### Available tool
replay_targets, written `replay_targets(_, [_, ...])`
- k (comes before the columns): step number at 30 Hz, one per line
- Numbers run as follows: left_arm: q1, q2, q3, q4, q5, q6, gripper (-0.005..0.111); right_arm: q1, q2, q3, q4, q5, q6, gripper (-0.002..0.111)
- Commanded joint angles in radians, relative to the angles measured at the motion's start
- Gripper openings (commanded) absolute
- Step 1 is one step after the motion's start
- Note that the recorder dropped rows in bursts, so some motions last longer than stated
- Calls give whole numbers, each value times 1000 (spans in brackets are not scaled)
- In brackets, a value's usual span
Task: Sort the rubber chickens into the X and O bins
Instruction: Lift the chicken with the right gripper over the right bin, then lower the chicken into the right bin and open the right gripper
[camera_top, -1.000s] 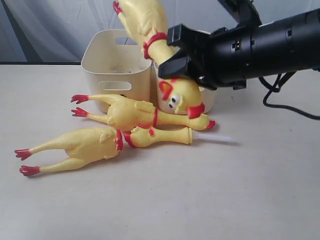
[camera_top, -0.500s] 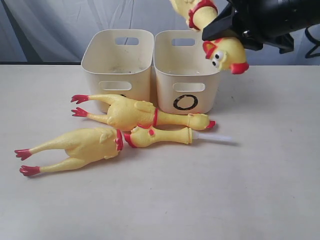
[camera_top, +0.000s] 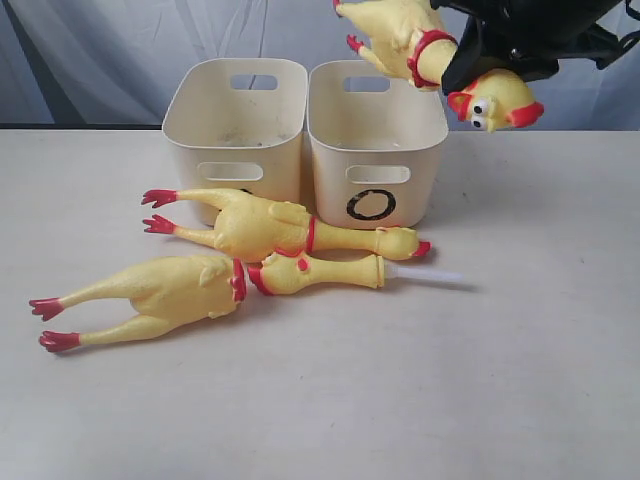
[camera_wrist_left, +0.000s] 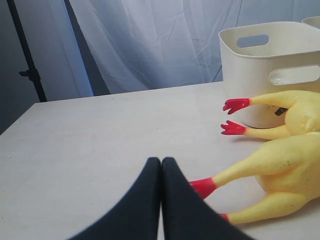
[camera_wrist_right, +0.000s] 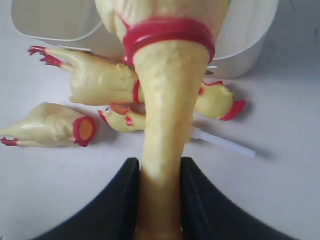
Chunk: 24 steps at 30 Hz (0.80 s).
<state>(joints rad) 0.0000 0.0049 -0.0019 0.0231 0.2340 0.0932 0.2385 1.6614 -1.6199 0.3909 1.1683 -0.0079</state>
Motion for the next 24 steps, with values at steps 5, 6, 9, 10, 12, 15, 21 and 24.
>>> replay_targets(5, [1, -5, 2, 1, -2, -3, 0, -6, 75, -22, -23, 26, 8, -1])
replay_targets(6, [1, -5, 2, 1, -2, -3, 0, -6, 80, -22, -23, 26, 8, -1])
replay_targets(9, [1, -5, 2, 1, -2, -3, 0, -6, 102, -22, -21, -3, 18, -1])
replay_targets(10, [1, -5, 2, 1, -2, -3, 0, -6, 107, -22, -21, -17, 27, -1])
replay_targets(12, [1, -5, 2, 1, -2, -3, 0, -6, 122, -22, -21, -47, 38, -1])
replay_targets(15, [1, -5, 2, 1, -2, -3, 0, -6, 146, -24, 0, -75, 43, -1])
replay_targets(21, [1, -5, 2, 1, -2, -3, 0, -4, 212, -80, 3, -81, 64, -1])
replay_targets(24, [1, -5, 2, 1, -2, -3, 0, 2, 242, -111, 1, -77, 68, -1])
